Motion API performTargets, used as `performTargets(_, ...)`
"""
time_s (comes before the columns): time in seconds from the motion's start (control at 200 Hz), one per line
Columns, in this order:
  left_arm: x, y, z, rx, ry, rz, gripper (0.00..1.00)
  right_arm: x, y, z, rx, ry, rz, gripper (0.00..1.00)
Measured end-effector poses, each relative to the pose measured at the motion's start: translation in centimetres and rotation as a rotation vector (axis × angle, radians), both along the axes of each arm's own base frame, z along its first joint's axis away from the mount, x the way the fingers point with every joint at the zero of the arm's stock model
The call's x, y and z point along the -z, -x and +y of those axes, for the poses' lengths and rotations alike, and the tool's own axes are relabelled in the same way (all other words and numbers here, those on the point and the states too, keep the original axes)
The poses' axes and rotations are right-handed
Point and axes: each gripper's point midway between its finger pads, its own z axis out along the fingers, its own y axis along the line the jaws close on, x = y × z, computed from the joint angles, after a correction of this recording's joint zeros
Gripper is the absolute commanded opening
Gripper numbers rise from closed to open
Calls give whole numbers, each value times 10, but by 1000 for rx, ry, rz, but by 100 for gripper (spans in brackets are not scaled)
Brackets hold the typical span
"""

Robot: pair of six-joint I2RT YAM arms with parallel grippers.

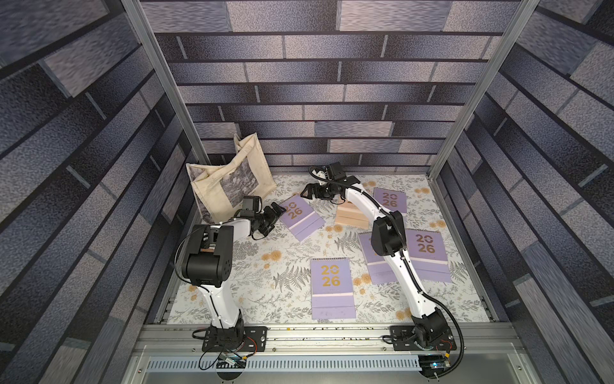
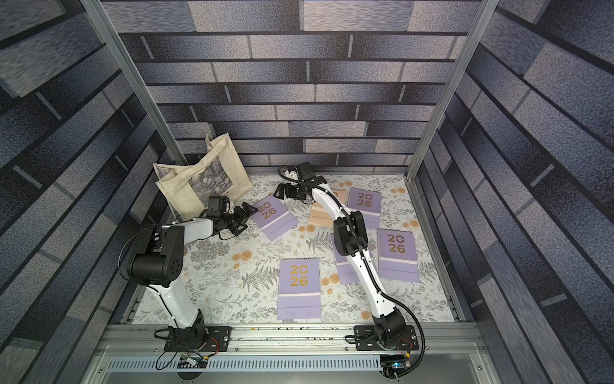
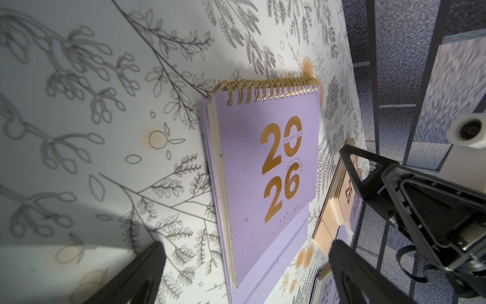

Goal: Stack the calendars
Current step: Pick up the calendar at the center of the board.

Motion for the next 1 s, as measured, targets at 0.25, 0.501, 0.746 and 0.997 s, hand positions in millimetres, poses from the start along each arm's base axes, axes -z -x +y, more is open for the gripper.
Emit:
performTargets(0.25, -2, -12, -8, -13, 40, -42, 100, 2, 1, 3, -2, -15, 17, 99)
performTargets(0.501, -4, -15, -14, -16, 80, -66, 100, 27, 7, 6, -14, -30, 83, 98)
performTargets(0.746, -4, -15, -17, -13, 90, -80, 100, 26, 15, 16, -50, -77, 111, 97)
performTargets(0.997, -4, -17, -20, -7, 95, -109, 100, 26, 31, 28, -112, -131, 157, 97)
